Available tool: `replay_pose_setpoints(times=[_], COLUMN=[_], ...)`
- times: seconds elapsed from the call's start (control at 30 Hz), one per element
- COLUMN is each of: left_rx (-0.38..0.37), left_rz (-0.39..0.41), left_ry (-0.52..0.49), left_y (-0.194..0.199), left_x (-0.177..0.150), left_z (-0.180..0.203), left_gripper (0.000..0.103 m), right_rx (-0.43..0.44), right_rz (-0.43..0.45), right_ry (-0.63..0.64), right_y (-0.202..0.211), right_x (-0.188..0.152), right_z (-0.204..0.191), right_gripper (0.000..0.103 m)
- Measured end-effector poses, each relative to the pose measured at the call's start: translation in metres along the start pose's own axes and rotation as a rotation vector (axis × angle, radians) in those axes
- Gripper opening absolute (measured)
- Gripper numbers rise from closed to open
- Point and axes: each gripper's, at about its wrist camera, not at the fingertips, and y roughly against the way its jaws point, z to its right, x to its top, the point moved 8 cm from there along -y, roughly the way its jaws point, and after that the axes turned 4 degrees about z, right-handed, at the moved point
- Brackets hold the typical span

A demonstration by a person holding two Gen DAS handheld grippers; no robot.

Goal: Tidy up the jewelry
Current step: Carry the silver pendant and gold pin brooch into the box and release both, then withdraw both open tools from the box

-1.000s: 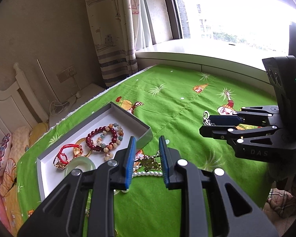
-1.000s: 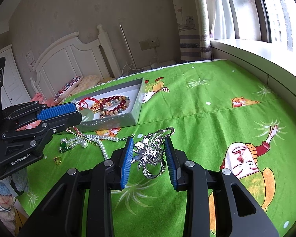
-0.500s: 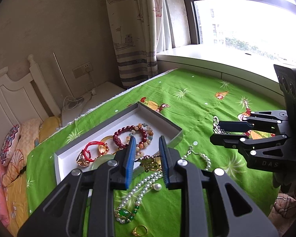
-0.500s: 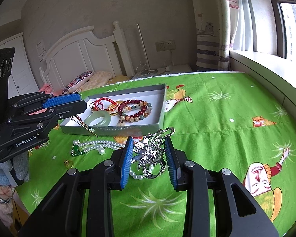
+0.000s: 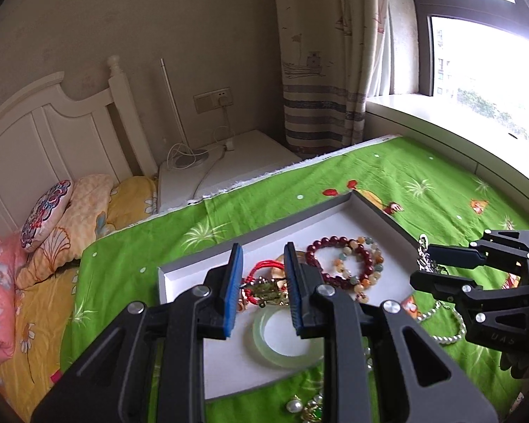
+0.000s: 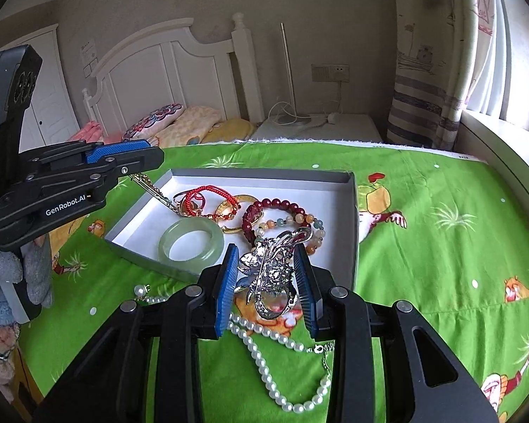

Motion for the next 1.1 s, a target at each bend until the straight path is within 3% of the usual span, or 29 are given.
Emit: replay_pose_setpoints(times=[0.33,0.53,0.6,0.63,0.9,1.1], left_rx=[0.189,0.24,0.236,0.238,0.23,0.225], left_rz=[-0.016,-0.066,-0.076,-0.068,-0.061,-0.049], left_ry=[0.107,0.129,0.144,0.151,0.147,0.127], left_y=[-0.042,-0.055,-0.055,-0.053,-0.046,-0.036], left_x=[-0.004,-0.028,-0.033,-0.035,-0.04,-0.043], left_z=[-0.046,-0.058,-0.062,-0.063,-0.061,-0.054], left_gripper=[0.023,0.025,0.041,0.051,0.055,0.069], right_rx=[-0.056,-0.065,-0.054,-0.043,-0.025,0.0], right_rz=[-0.056,-0.084,-0.089,-0.078,-0.038,-0.011], right_ry=[-0.051,-0.091,-0.118,-0.125,-0.118,-0.12], right_y=[-0.055,-0.072,-0.073,-0.071,-0.058,-0.041], right_x=[0.022,0.023,0.022,0.022,0.022,0.022], right_z=[0.018,0.026,0.028,0.028,0.026,0.019], right_gripper=[0.032,0.038,0.066,0.071,0.072,0.072])
